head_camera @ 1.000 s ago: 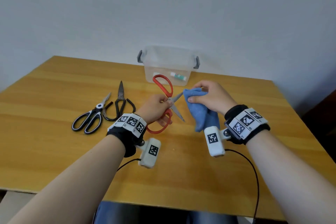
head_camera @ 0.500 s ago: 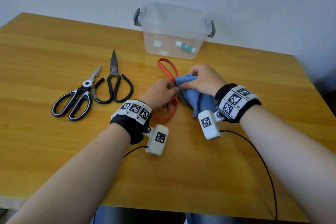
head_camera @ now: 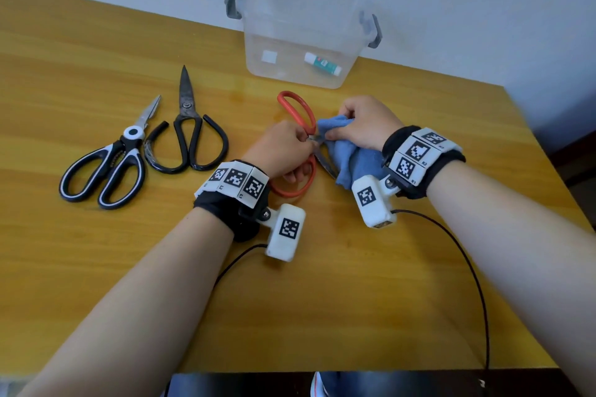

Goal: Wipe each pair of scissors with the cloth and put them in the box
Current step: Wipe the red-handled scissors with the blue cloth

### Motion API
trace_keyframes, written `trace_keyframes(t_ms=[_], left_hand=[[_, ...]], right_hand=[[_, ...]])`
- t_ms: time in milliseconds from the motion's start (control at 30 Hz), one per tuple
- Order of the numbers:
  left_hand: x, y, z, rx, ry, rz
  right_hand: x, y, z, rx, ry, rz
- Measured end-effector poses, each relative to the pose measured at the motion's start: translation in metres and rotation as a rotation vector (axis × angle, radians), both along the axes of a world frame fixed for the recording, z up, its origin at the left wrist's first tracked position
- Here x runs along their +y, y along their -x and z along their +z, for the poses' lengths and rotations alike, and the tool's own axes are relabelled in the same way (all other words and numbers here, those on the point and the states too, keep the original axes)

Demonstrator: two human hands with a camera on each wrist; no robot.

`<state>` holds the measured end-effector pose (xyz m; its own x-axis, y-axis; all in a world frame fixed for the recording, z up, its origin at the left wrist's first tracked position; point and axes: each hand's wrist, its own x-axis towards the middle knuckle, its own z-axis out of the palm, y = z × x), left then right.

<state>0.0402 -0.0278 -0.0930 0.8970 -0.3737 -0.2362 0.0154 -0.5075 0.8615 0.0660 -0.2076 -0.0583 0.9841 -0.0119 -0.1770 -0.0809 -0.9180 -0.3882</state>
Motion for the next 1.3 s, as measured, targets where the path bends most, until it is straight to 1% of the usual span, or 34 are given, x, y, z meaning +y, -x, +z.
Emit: trace_keyframes(t_ms=[67,167,233,300,400,467,533,667,767,833,900,967,1067,1167,1300], left_hand=[[0.001,-0.002,0.0,0.026,0.019,0.004],[0.006,-0.004,-0.002,0.036,0.019,-0.014],[0.008,-0.003,-0.001,0.028,0.007,-0.045],[0.008,-0.003,-0.002,0.02,0.002,-0.052],[0.007,-0.003,-0.001,0.032,0.018,-0.036],[0.006,-0.002,0.0,0.048,0.031,-0.018],[0.006,-0.002,0.002,0.059,0.038,-0.007],[0.006,-0.003,0.001,0.072,0.041,-0.019],[0.007,-0.003,0.001,0.065,0.04,-0.021],[0.006,-0.003,0.002,0.064,0.04,-0.021],[0.007,-0.002,0.003,0.068,0.041,-0.019],[0.007,-0.003,0.004,0.067,0.044,-0.023],[0.008,-0.003,0.003,0.078,0.047,-0.029],[0.008,-0.002,0.002,0.07,0.04,-0.025],[0.007,-0.002,0.004,0.071,0.038,-0.009]], right_hand=[[0.0,0.003,0.007,0.002,-0.046,0.019],[0.01,0.012,0.012,0.051,-0.107,0.098],[0.013,0.015,0.007,0.058,-0.132,0.081],[0.012,0.013,0.001,0.069,-0.17,0.02],[0.004,0.007,-0.003,0.031,-0.138,-0.072],[-0.001,0.005,-0.002,-0.013,-0.108,-0.097],[0.0,0.004,0.003,-0.025,-0.152,-0.074],[0.013,0.006,0.004,0.099,-0.138,0.031],[0.006,0.002,-0.002,0.12,-0.146,-0.041],[-0.004,0.0,-0.002,0.06,-0.093,-0.101],[-0.009,0.001,0.003,0.012,-0.106,-0.124],[-0.004,0.004,0.007,0.046,-0.179,-0.104],[0.011,0.009,0.005,0.114,-0.179,-0.025],[0.009,0.009,-0.004,0.103,-0.24,-0.096],[-0.004,0.003,-0.005,-0.017,-0.157,-0.198]])
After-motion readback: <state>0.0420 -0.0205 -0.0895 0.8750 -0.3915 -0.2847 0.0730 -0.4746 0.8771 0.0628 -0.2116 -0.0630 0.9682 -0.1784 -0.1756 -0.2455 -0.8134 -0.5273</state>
